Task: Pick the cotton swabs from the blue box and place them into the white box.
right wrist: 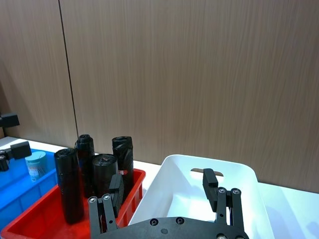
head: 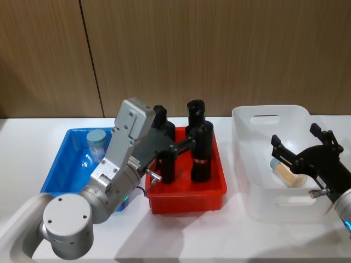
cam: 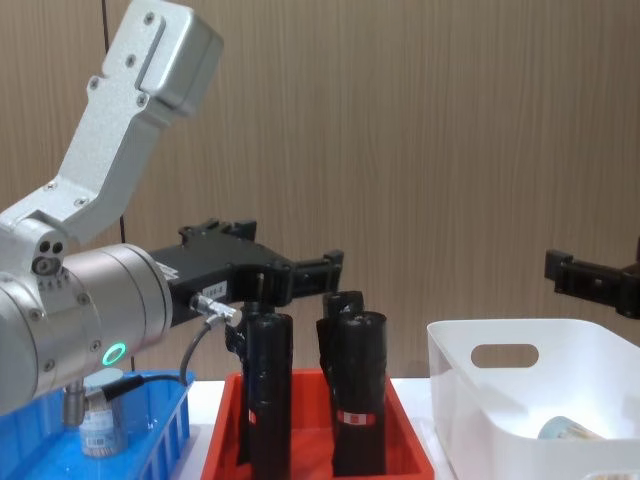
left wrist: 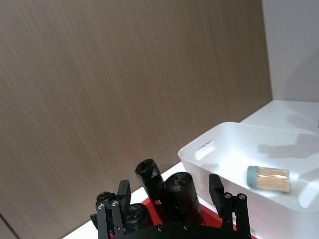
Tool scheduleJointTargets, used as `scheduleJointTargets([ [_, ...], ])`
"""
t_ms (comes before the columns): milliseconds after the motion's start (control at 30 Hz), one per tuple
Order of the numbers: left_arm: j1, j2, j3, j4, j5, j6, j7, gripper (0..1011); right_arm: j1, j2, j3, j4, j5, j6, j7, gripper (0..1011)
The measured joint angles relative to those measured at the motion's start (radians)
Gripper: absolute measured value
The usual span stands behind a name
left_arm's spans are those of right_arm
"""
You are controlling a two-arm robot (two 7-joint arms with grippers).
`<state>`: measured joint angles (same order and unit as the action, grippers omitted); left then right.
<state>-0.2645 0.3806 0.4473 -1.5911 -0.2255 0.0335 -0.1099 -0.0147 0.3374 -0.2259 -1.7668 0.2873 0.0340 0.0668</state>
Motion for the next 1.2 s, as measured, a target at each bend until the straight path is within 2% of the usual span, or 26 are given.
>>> scheduleJointTargets([
  [333, 0.026, 0.001, 0.007, -0.033, 0.023, -0.019, 0.09, 1004, 0.0, 0.0, 0.0, 0.0, 0.0, 0.0, 0.0, 1001],
  [1200, 0.029, 0.001, 0.007, -0.037, 0.029, -0.018, 0.1, 1004, 0.0, 0.0, 0.0, 0.0, 0.0, 0.0, 0.0, 1002],
])
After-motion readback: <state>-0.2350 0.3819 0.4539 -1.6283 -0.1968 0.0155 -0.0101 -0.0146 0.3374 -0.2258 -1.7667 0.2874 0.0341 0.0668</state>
